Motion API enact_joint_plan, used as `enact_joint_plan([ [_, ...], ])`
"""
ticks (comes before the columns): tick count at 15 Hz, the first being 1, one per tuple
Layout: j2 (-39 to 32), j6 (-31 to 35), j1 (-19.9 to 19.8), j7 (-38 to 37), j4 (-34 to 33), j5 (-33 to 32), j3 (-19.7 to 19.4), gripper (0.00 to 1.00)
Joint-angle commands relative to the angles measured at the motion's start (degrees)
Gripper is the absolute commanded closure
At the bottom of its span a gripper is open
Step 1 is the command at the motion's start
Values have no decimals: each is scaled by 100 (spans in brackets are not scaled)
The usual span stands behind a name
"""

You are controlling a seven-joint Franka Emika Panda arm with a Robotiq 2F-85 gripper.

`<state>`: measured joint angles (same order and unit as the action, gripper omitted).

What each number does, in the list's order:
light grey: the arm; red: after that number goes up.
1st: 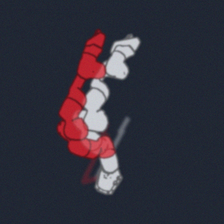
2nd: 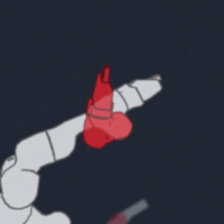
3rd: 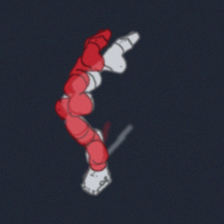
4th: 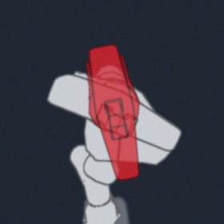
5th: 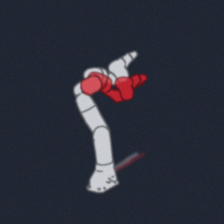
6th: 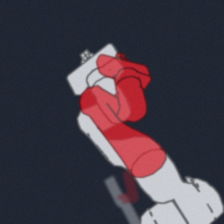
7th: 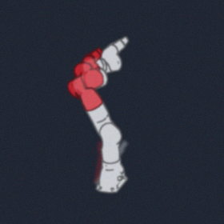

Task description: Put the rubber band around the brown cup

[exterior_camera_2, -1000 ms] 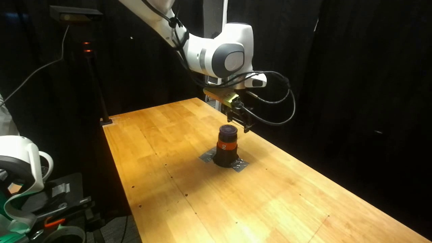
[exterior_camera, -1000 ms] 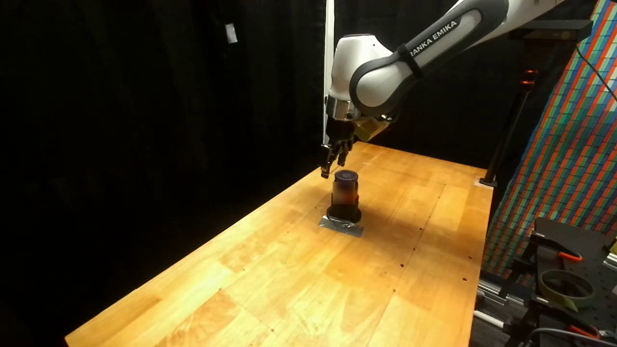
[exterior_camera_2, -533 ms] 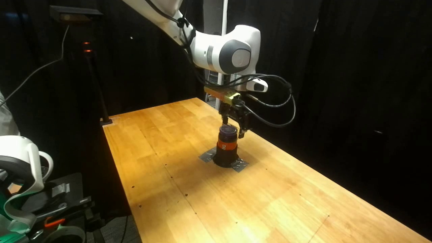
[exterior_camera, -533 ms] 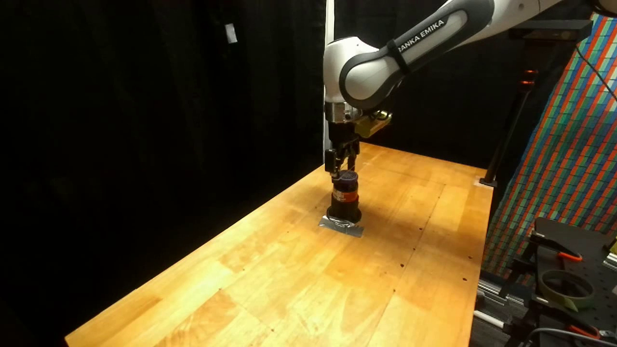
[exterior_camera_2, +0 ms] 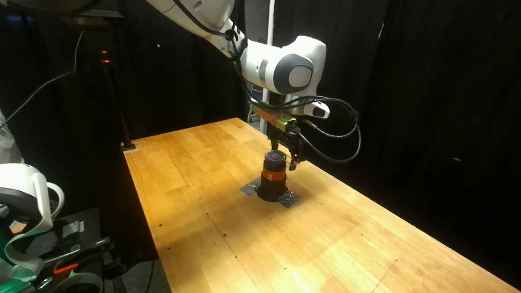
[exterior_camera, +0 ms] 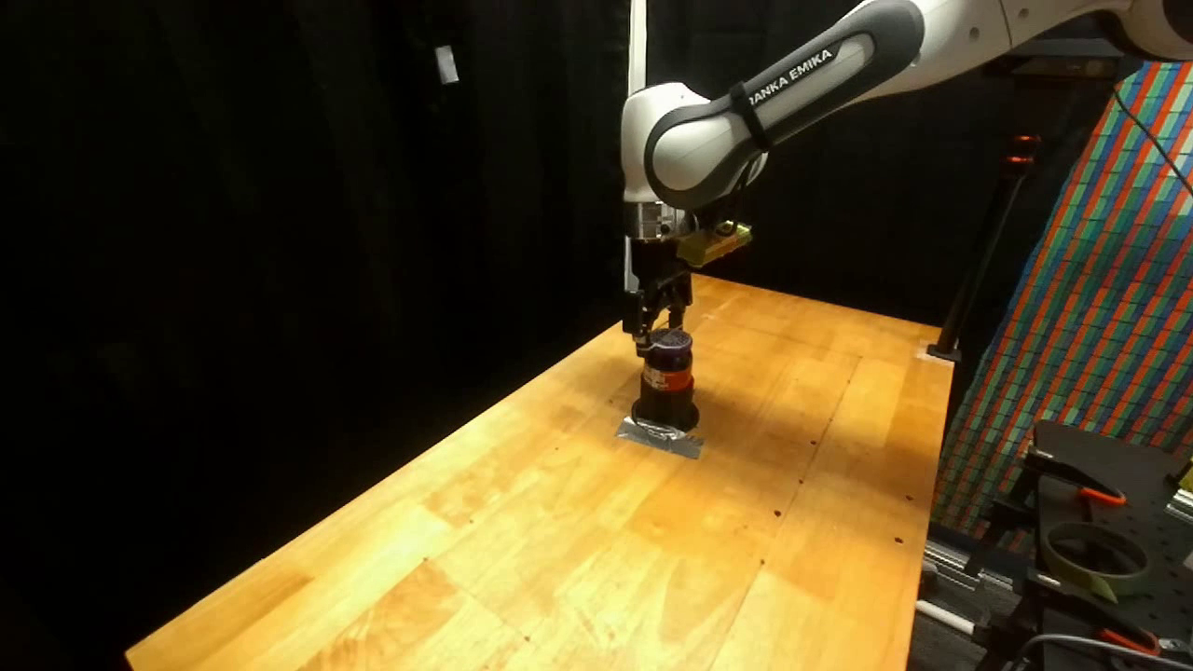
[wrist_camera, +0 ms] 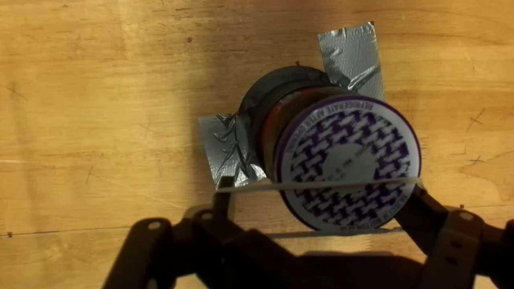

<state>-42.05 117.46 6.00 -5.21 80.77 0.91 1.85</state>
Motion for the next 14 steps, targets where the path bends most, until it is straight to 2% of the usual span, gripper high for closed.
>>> enact_joint_plan([
  [1,-238,20,-93,66,-326,134,68,0],
  [5,-170,-592,-118,145,-331,112,64,0],
  [8,-42,-780,-137,195,-241,127,78,0],
  [14,-41,283,-162,126,-30,199,71,0],
])
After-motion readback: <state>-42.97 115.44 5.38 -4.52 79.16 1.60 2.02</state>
